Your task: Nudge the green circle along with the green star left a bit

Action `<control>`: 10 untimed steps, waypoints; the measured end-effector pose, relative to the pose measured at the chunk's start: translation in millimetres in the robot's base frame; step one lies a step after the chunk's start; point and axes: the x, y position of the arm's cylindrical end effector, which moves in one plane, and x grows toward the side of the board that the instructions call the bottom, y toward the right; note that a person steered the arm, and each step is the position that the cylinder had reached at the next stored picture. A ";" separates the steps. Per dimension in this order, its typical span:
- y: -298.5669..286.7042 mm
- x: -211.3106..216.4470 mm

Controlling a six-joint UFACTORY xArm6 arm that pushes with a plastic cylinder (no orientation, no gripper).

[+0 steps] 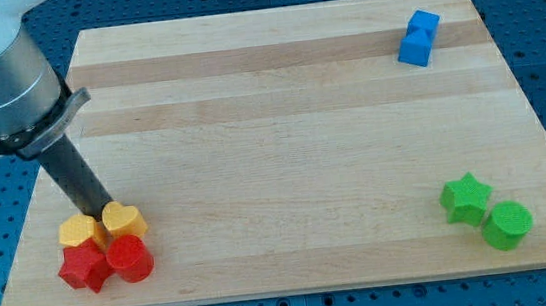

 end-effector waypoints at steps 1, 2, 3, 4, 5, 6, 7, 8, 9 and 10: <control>52.2 -17.8; 134.1 -12.7; 195.4 -1.5; 250.1 5.4; 280.9 -34.2; 343.7 -24.1; 425.7 26.8; 451.5 69.8; 449.1 84.1; 448.4 83.9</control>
